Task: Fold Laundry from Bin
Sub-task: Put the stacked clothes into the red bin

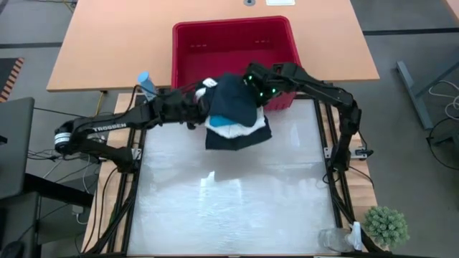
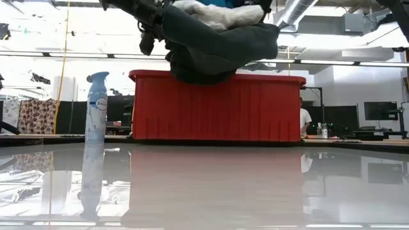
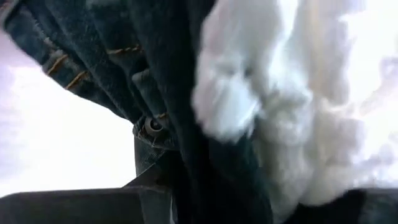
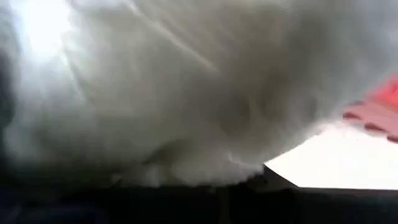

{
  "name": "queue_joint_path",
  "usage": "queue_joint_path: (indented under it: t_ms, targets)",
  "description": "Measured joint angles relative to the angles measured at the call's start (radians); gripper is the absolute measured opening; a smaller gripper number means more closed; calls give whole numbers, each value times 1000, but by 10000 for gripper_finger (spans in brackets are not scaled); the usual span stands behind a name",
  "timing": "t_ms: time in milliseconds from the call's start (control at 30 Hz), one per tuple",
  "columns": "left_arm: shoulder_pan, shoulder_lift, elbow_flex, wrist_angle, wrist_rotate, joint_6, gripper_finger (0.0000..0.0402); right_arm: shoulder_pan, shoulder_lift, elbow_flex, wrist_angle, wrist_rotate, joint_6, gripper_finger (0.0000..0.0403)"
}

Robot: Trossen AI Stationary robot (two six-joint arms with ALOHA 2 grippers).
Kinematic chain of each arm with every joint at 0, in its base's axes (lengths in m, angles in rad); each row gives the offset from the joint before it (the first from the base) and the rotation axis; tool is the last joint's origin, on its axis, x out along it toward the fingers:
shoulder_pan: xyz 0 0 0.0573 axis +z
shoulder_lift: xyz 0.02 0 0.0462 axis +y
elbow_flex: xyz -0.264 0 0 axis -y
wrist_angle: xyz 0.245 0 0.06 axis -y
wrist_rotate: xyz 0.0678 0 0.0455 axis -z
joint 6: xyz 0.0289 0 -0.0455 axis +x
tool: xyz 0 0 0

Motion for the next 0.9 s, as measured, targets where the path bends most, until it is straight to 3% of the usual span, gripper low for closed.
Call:
queue_joint_path:
  t_ms: [167, 333, 500, 700, 900]
  targets:
    - [84, 48, 2, 109, 10, -44, 114, -101, 3, 11, 59, -63, -39, 29]
    - [184, 157, 55, 220, 104, -74, 113, -188, 4, 11, 156, -112, -57, 29]
    - [243, 271, 238, 170, 249, -35, 113, -255, 4, 20, 182, -177, -70, 29]
    - [266, 332, 502, -30, 284, 93, 113, -279, 0, 103, 208, -214, -87, 29]
    - [337, 406, 633, -59, 307, 134, 113, -351, 6, 174, 326, -233, -82, 29]
